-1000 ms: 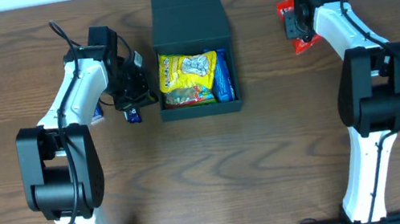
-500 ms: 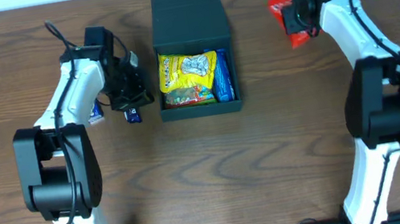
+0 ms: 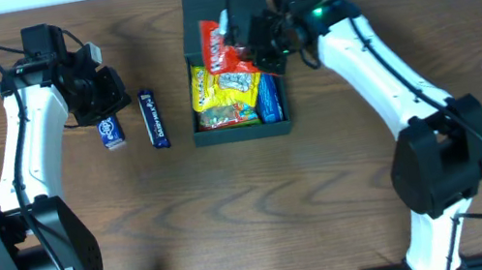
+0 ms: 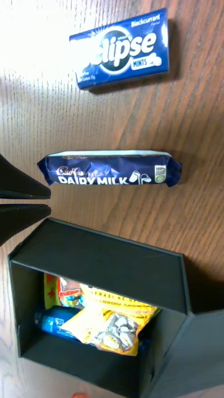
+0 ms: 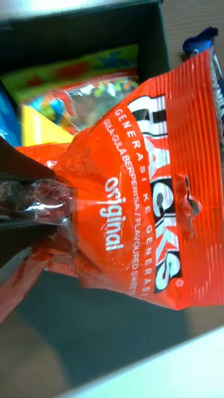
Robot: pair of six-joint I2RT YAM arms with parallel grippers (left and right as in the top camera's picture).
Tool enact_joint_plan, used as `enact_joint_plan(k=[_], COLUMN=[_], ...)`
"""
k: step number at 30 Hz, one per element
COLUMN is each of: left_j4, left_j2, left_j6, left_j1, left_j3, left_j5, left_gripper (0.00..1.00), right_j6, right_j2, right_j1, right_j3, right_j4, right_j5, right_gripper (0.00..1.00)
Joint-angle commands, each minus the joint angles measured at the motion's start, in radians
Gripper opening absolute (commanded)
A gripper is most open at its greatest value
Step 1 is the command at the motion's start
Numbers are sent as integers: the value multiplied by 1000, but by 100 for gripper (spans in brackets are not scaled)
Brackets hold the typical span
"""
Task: Pack container
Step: 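Place the red bag into the box and push it down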
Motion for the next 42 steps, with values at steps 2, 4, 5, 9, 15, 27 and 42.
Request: enact_joint_plan(k=[2, 4, 5, 9, 15, 27, 42], left_j4=[-8, -9, -8, -11, -11, -11, -12], left_j2=[-17, -17, -17, -17, -17, -17, -17], left_j6=[40, 40, 40, 40, 40, 40, 39], left_j1=[3, 3, 2, 2, 2, 2, 2], left_j3=[18, 18, 18, 18, 18, 18, 18], left_j5=[-13, -13, -13, -13, -13, -13, -13], left_gripper=[6, 6, 6, 6, 6, 6, 6], right_j6=[-147, -187, -198, -201, -164, -44, 301], right_j2=[64, 88, 93, 108, 159, 197, -97], right_j1=[29, 38, 42, 51, 53, 56, 55], right_j3=[1, 1, 1, 1, 1, 2, 3], right_j4=[68, 74, 73, 72, 60, 95, 134], right_j5=[-29, -47, -57, -62, -63, -61, -63], right_gripper=[11, 9, 8, 6, 9, 50, 99])
